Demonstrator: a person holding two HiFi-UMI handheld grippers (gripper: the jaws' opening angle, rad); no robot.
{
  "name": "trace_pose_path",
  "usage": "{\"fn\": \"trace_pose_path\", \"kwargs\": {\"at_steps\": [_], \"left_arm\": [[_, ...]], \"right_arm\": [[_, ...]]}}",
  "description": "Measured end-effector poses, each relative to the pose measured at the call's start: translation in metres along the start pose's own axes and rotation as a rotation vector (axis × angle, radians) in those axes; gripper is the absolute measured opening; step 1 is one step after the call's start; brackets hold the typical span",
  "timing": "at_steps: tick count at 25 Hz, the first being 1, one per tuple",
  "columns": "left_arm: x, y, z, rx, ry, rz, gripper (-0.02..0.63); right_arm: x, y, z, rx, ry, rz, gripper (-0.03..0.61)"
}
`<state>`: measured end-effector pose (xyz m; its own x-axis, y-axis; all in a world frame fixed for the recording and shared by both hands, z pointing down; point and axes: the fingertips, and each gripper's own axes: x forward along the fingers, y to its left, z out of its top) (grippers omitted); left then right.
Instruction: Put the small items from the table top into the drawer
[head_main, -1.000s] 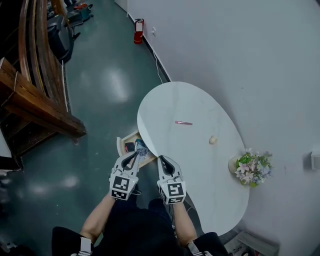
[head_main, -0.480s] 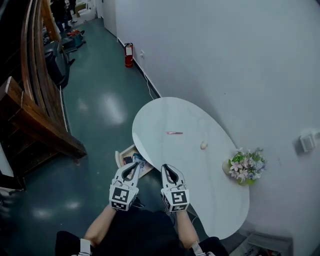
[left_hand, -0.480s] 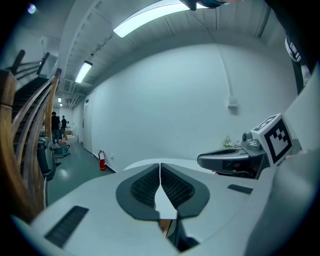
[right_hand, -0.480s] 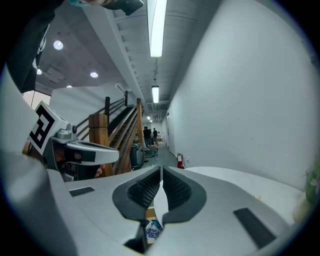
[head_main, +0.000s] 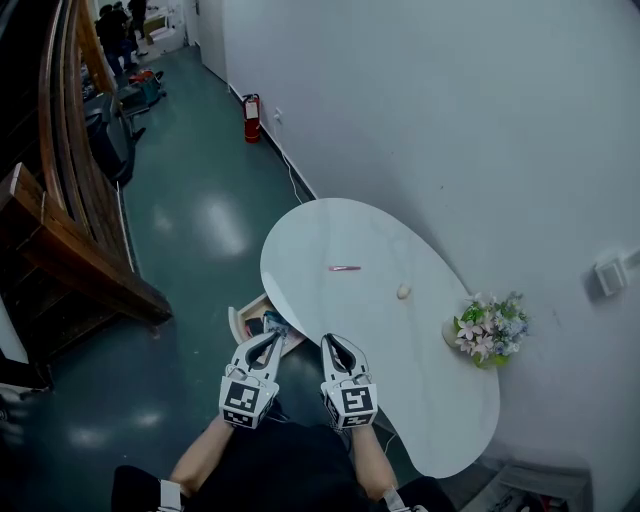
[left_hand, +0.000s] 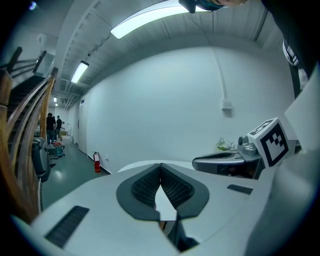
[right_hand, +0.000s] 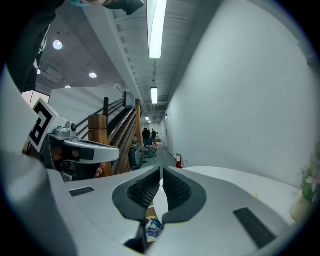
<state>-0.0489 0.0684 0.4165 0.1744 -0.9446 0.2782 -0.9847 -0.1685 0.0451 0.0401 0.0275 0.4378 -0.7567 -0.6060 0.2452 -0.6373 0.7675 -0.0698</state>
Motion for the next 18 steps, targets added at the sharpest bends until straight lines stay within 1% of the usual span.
{"fn": "trace_pose_path", "kwargs": {"at_steps": [4,8,10,15,18], "left_arm": [[0.005,0.001,0.002,-0.006,0.008,-0.018,0.020],[0.013,0.001,-0.003,0.005,0.007,-0.062,0.020],[0.018,0.005,-0.001,0.007,0.004,-0.078,0.020],[0.032,0.007,-0.004,0.012,0.002,-0.161,0.020],[0.044,0.008,-0.007,0.027,0.006,-0.203,0.020]], "right_arm": [[0.001,-0.002,-0.003,0.003,0.009,-0.013,0.040],[0.004,-0.006,-0.004,0.010,0.019,-0.042,0.040],[0.005,-0.008,-0.003,0.012,0.022,-0.069,0.040],[0.008,-0.015,0.004,0.021,0.019,-0.149,0.040],[0.010,-0.025,0.001,0.026,0.023,-0.206,0.040]]}}
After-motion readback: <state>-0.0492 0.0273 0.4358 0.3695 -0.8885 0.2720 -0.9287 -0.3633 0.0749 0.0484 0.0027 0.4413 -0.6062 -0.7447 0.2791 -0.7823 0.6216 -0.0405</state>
